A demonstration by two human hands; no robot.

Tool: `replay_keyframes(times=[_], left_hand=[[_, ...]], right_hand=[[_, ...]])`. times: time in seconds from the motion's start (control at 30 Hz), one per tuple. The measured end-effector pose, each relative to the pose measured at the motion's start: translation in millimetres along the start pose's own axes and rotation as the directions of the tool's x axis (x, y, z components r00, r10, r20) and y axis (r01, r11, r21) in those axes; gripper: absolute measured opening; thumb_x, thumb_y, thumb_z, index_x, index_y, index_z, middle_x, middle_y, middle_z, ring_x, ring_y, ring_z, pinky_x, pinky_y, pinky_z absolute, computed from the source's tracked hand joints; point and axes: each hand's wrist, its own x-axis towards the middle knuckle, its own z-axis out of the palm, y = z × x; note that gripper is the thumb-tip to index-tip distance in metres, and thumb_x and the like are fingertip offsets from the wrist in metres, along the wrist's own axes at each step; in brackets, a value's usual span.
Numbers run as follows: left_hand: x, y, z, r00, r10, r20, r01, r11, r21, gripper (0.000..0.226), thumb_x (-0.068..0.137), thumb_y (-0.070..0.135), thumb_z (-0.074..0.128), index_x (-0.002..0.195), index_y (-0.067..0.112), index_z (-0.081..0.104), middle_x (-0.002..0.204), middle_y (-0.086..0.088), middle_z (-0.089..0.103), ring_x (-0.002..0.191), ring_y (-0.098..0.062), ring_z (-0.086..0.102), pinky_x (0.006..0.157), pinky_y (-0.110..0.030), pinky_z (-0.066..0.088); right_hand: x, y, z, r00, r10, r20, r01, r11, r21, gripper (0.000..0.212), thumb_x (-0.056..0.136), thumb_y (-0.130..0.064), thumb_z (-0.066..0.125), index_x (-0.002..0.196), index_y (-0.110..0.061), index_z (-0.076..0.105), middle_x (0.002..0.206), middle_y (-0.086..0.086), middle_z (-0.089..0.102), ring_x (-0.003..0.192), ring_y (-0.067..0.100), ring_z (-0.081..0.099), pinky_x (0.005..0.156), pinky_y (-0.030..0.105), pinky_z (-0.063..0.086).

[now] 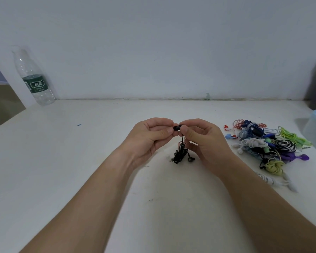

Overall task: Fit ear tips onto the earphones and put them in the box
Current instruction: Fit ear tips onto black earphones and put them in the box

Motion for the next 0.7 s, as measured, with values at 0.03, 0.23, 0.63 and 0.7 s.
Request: replay_keyframes(times=[0.03, 0.23, 0.63, 0.7], left_hand=[[-0.4, 0.2, 0.3, 1.000, 0.000, -0.002, 0.000, 1.000, -0.001, 0.019, 0.086, -0.013, 0.061, 0.092, 0.004, 0.068, 0.095, -0.014, 0.076, 0.087, -0.024, 0.076, 0.069, -0.019, 0.058], [-1.1, 0.1, 0.0, 1.000, -0.002, 0.001, 0.002, 1.000, -0.003, 0.019, 0.088, -0.012, 0.060, 0.091, 0.004, 0.067, 0.094, -0.013, 0.076, 0.086, -0.023, 0.076, 0.069, -0.019, 0.058], [-0.9, -1.3, -1.5, 0.998, -0.010, 0.069, 0.011, 1.000, -0.017, 0.022, 0.069, -0.002, 0.069, 0.090, 0.005, 0.067, 0.086, -0.012, 0.075, 0.080, -0.021, 0.075, 0.069, -0.020, 0.058], [-1.1, -1.6, -1.6, 0.997, -0.012, 0.076, 0.013, 1.000, -0.023, 0.021, 0.070, -0.003, 0.068, 0.089, 0.005, 0.066, 0.084, -0.012, 0.075, 0.078, -0.020, 0.075, 0.068, -0.020, 0.058]], right_hand=[[0.1, 0.3, -0.2, 1.000, -0.001, 0.006, 0.001, 1.000, 0.012, 0.017, 0.071, -0.026, 0.076, 0.087, -0.018, 0.075, 0.083, 0.007, 0.074, 0.062, 0.013, 0.055, 0.068, 0.030, 0.047], [1.6, 2.0, -1.0, 0.999, -0.005, 0.041, 0.000, 0.994, 0.114, 0.011, 0.073, -0.015, 0.072, 0.084, -0.012, 0.074, 0.074, 0.007, 0.071, 0.062, 0.014, 0.056, 0.064, 0.026, 0.049], [2.5, -0.5, -6.6, 0.992, 0.043, 0.122, -0.059, 0.990, 0.131, 0.016, 0.078, -0.011, 0.068, 0.092, -0.005, 0.069, 0.070, 0.006, 0.065, 0.065, 0.016, 0.053, 0.066, 0.026, 0.048], [2.1, -0.7, -7.0, 0.989, 0.044, 0.139, -0.062, 0.990, 0.129, 0.013, 0.077, -0.011, 0.069, 0.089, -0.006, 0.071, 0.070, 0.007, 0.064, 0.065, 0.017, 0.053, 0.067, 0.028, 0.048]])
